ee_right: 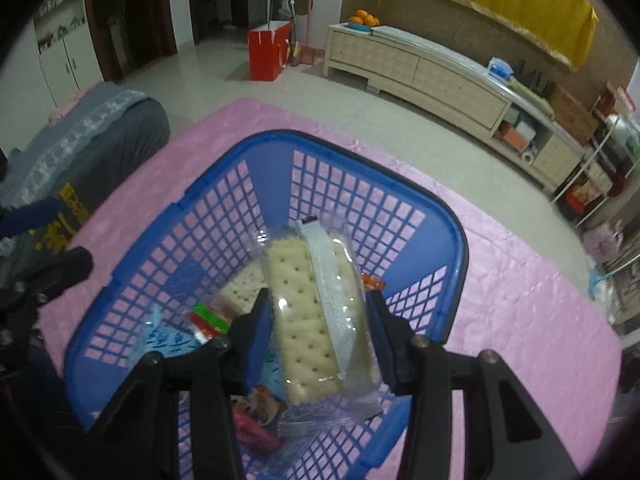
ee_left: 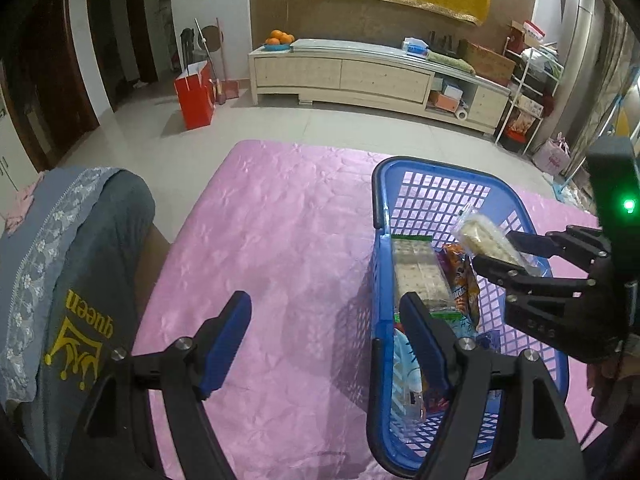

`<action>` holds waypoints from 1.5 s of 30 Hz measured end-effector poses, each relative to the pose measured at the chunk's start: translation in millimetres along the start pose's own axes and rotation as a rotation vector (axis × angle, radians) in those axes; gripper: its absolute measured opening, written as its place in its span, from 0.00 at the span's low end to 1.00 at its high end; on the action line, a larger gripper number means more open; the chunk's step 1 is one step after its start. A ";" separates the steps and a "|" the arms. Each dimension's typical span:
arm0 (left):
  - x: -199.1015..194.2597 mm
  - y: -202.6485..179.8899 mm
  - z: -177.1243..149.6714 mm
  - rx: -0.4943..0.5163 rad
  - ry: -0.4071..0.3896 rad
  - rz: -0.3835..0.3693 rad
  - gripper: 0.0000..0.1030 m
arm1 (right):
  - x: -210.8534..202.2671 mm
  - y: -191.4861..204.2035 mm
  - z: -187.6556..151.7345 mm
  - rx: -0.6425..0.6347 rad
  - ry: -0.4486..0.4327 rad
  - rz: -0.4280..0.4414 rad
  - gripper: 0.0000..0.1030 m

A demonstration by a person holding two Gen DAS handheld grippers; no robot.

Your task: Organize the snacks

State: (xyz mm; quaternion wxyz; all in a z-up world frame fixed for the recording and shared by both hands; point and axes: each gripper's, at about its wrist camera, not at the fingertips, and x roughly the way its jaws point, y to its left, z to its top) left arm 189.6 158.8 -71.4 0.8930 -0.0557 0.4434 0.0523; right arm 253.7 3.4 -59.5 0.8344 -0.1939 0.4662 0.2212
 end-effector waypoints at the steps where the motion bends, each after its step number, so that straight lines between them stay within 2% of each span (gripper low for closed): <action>1: -0.2 0.3 -0.7 -0.001 0.000 -0.001 0.73 | 2.2 0.5 0.5 0.009 0.007 -0.005 0.49; 5: -0.3 -0.5 -3.7 0.000 0.000 0.007 0.73 | 6.6 2.5 -0.5 0.020 0.028 -0.015 0.52; 6: -1.6 -0.6 -3.9 0.001 -0.001 0.006 0.73 | 6.5 3.4 -1.6 0.012 0.032 -0.024 0.57; 7: -4.5 -1.6 -7.1 0.005 -0.006 0.001 0.73 | 6.2 4.5 -2.4 0.002 0.032 -0.039 0.68; 9: -8.7 -3.5 -8.3 0.025 -0.021 -0.009 0.73 | 1.7 7.4 -4.6 -0.026 0.010 -0.086 0.83; 16: -28.2 -18.6 -20.5 0.048 -0.084 -0.023 0.72 | -50.0 -4.1 -30.9 0.053 -0.143 -0.046 0.84; 22: -59.0 -38.2 -37.4 0.019 -0.167 -0.055 0.72 | -96.3 -18.9 -67.0 0.117 -0.217 -0.065 0.84; 26: -86.0 -55.8 -54.0 0.037 -0.234 -0.065 0.73 | -128.0 -27.3 -95.1 0.177 -0.260 -0.092 0.84; 30: -114.0 -68.9 -70.5 0.036 -0.298 -0.117 0.73 | -161.6 -32.0 -126.5 0.247 -0.310 -0.081 0.84; 32: -124.5 -77.4 -76.3 0.057 -0.314 -0.117 0.73 | -178.4 -32.7 -141.8 0.276 -0.337 -0.076 0.84; 34: -134.7 -86.8 -85.1 0.079 -0.329 -0.111 0.76 | -189.1 -33.7 -151.1 0.297 -0.353 -0.099 0.84; 35: -138.4 -89.4 -88.3 0.086 -0.334 -0.109 0.82 | -196.3 -32.5 -157.4 0.303 -0.362 -0.118 0.84; 39: -154.4 -96.4 -103.6 0.092 -0.352 -0.143 0.82 | -214.5 -28.0 -174.1 0.291 -0.396 -0.177 0.91; 42: -168.3 -103.2 -113.8 0.124 -0.407 -0.144 0.83 | -226.4 -27.0 -188.5 0.317 -0.427 -0.226 0.96; 43: -172.0 -105.0 -117.6 0.128 -0.419 -0.142 0.87 | -229.9 -26.3 -193.3 0.323 -0.440 -0.237 1.00; 45: -177.9 -108.1 -122.2 0.133 -0.429 -0.149 0.90 | -234.5 -24.1 -201.9 0.323 -0.448 -0.253 1.00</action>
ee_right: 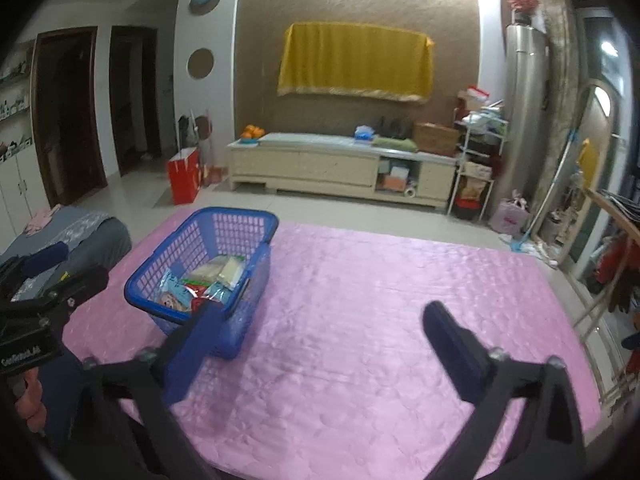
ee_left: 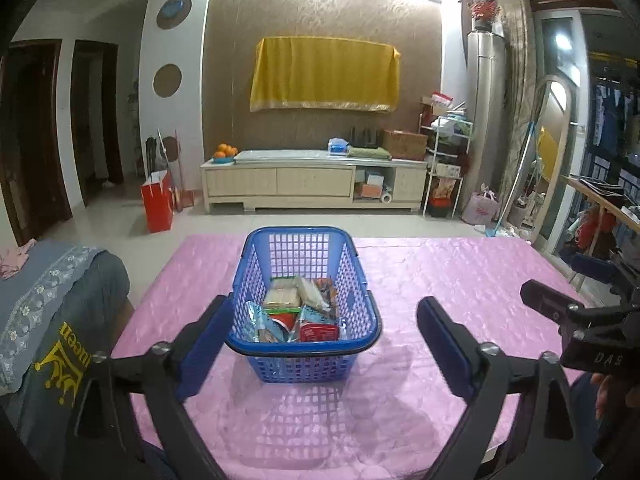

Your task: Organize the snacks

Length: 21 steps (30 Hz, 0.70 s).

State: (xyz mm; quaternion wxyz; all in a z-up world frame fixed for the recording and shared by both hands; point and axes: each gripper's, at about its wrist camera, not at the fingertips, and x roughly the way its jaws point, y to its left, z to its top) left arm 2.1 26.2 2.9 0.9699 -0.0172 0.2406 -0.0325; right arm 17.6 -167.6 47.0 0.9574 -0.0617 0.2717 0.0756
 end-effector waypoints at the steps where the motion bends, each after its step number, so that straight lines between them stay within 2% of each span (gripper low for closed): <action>1: -2.0 -1.7 -0.4 0.000 0.001 -0.005 0.90 | -3.0 0.2 -2.2 -0.001 -0.002 0.004 1.00; 10: -23.3 -17.5 -8.9 0.019 -0.013 0.002 0.94 | -31.4 3.6 -11.5 0.000 -0.045 0.032 1.00; 13: -29.3 -21.6 -13.3 0.021 -0.022 0.002 0.99 | -37.6 7.8 -15.9 -0.002 -0.050 0.046 1.00; 21: -36.4 -29.8 -17.0 0.056 -0.044 0.010 0.99 | -50.5 10.4 -21.6 -0.005 -0.081 0.013 1.00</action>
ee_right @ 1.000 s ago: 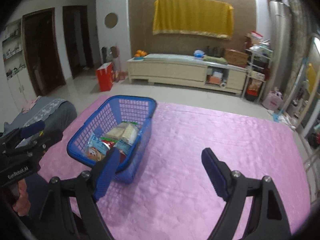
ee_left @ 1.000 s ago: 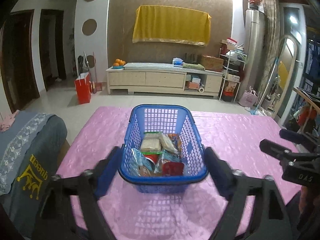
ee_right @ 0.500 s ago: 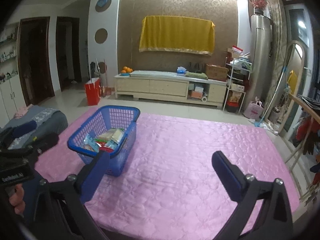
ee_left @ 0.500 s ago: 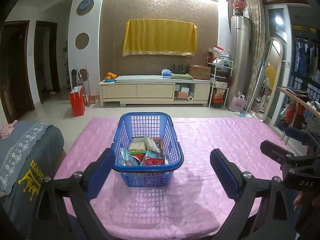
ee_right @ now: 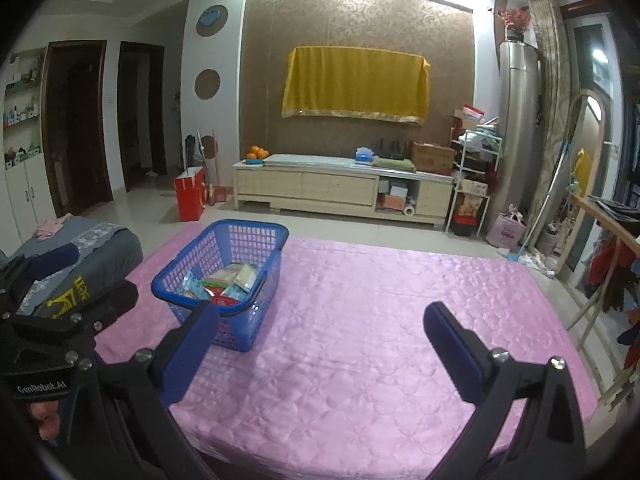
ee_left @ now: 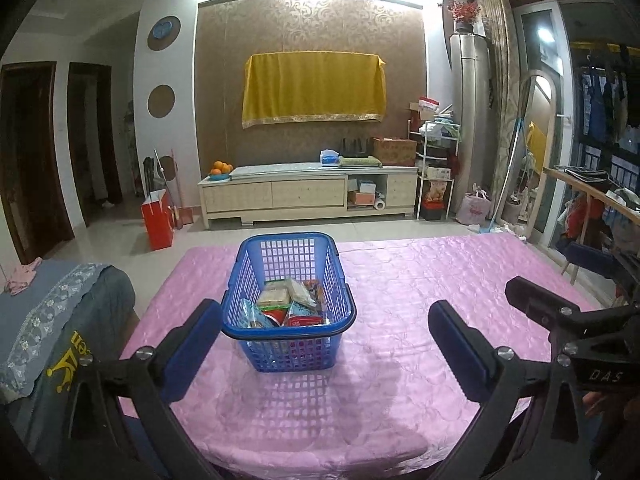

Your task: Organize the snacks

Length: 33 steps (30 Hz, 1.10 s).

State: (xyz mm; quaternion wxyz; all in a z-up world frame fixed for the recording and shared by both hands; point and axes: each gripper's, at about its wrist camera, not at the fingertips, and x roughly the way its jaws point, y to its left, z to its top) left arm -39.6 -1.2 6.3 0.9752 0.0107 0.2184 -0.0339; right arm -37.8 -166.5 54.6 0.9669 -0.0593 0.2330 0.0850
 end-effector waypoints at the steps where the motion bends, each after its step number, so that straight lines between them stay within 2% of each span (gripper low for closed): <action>1: 0.3 -0.1 -0.1 0.000 0.002 0.004 0.99 | -0.5 0.3 -0.4 -0.001 0.001 0.003 1.00; 33: -4.4 -2.1 1.8 0.004 0.017 0.009 0.99 | -1.6 -2.2 -1.9 0.022 0.016 0.031 1.00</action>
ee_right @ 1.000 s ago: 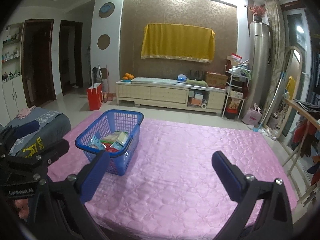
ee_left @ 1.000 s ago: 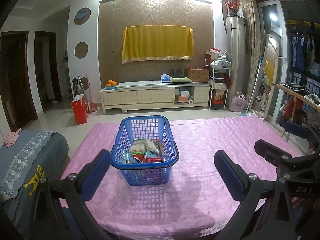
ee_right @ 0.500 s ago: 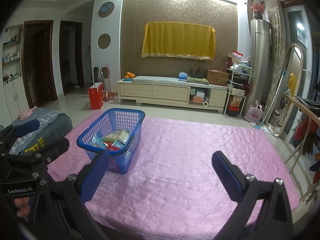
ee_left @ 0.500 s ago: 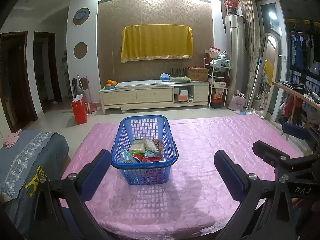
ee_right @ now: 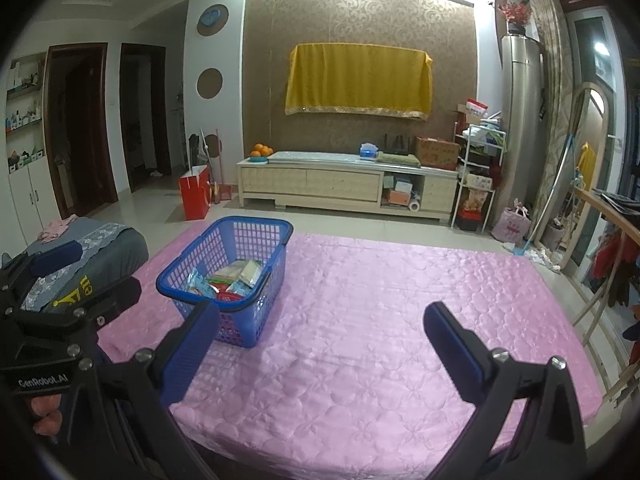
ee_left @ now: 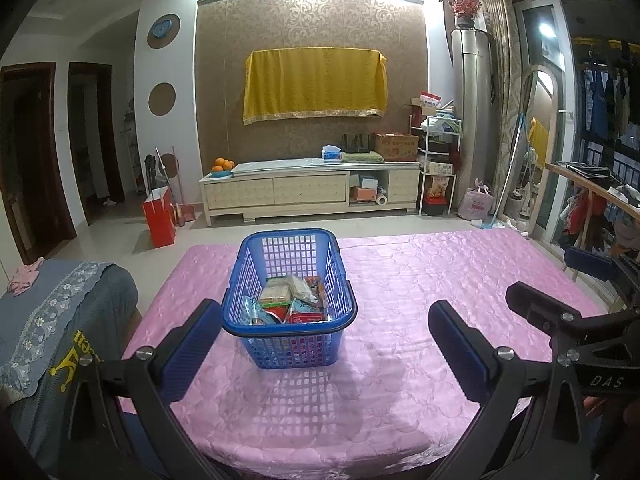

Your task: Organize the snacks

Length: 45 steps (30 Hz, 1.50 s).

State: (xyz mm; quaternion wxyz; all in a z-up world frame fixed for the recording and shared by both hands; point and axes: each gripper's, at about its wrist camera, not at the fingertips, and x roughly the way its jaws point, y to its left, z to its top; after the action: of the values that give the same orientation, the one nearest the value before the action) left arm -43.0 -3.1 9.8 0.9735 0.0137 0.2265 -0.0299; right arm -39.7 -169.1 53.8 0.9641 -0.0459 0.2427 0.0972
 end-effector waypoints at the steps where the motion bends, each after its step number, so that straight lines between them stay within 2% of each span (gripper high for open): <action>1: 0.0 0.2 -0.2 -0.001 0.000 -0.001 0.99 | 0.3 0.1 0.0 0.000 -0.001 0.000 1.00; 16: -0.2 -2.2 -1.4 0.006 0.007 -0.007 0.99 | 0.4 0.1 0.3 -0.004 -0.015 -0.009 1.00; 21: -0.4 -2.3 -1.3 0.006 0.001 0.039 0.99 | 0.0 0.1 -0.5 -0.011 -0.014 -0.017 1.00; 31: -5.4 -8.2 -2.9 0.032 -0.004 -0.010 0.99 | -1.0 -2.1 -0.8 -0.004 -0.015 -0.024 1.00; 36: -5.9 -11.6 -3.0 0.050 -0.008 -0.009 0.99 | -1.3 -2.7 -1.2 -0.003 -0.013 -0.027 1.00; 45: -3.5 -9.8 -3.4 0.021 0.018 -0.008 0.99 | -1.1 -1.7 -1.4 -0.003 -0.013 -0.028 1.00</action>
State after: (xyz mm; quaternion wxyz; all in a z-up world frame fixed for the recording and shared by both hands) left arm -48.3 -12.6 8.2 0.9711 0.0235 0.2349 -0.0361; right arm -40.9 -171.2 53.2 0.9669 -0.0502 0.2357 0.0845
